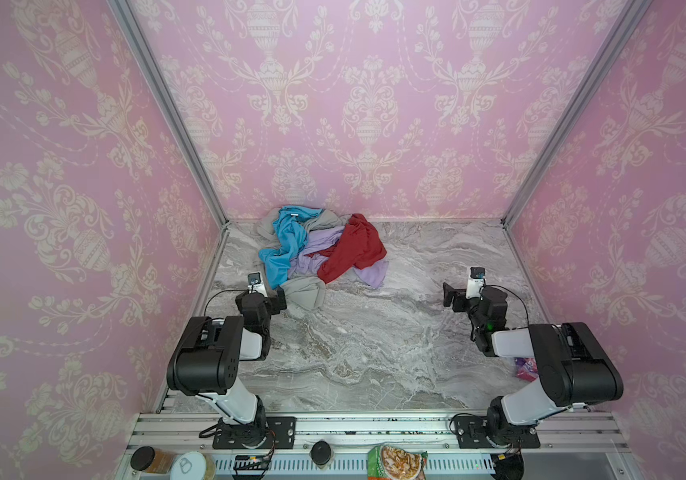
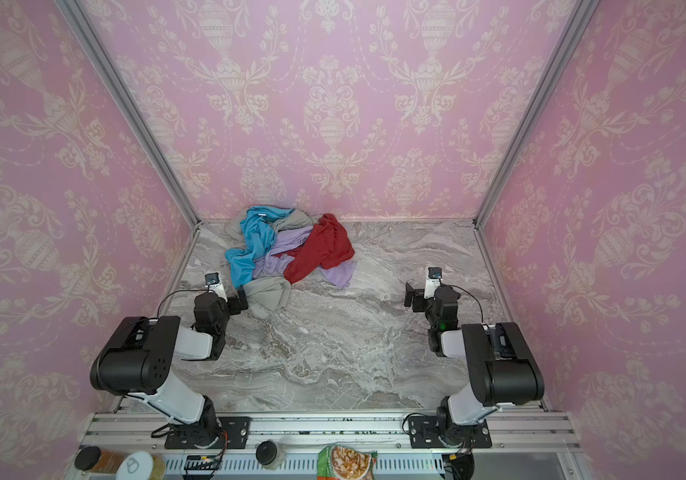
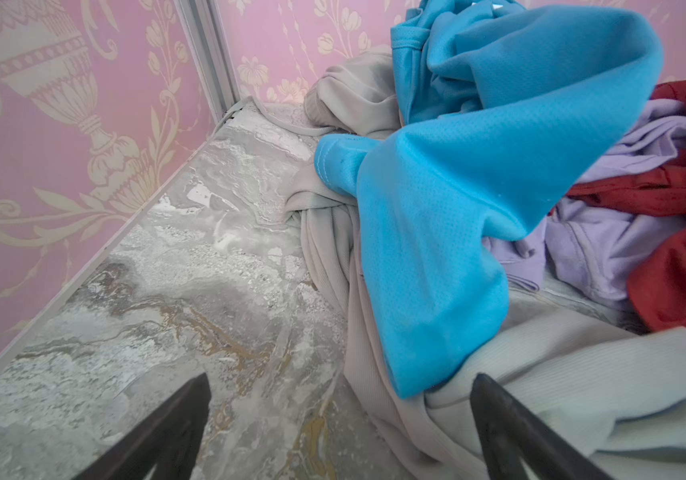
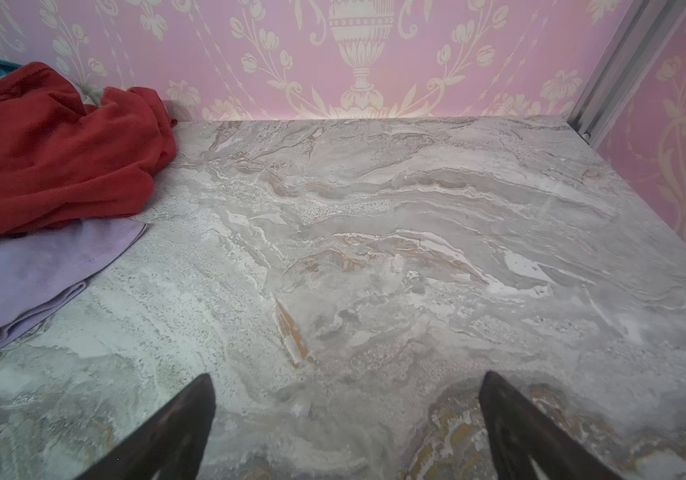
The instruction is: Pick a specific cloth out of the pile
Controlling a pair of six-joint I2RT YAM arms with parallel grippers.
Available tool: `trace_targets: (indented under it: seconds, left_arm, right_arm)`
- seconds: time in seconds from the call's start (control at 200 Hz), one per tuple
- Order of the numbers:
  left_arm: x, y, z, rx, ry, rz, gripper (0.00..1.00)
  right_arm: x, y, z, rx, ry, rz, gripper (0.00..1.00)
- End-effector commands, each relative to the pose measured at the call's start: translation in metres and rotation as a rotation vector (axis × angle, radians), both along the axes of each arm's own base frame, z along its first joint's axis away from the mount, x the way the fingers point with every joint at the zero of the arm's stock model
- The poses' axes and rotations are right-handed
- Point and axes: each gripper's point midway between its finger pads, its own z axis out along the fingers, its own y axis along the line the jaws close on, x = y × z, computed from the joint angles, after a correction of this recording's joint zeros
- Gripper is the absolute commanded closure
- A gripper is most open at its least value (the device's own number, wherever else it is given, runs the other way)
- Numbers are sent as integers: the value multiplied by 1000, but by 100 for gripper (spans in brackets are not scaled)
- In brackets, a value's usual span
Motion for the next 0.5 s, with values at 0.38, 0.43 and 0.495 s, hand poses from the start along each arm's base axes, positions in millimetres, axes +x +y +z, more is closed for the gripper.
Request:
trace_targets:
  seconds: [0.38,0.43,0.495]
  left_arm:
    - [4,-1,4,14,-12,-14,1]
    - [4,0,5,12,-14,-11,1]
    - [3,1,4,12,-12,-6,1]
  right_arm:
    - [1,0,3,22,-8,-2,0]
    - [1,0,3,21,-6,-3,0]
    - [1,-1,3,21,-8,-3,0]
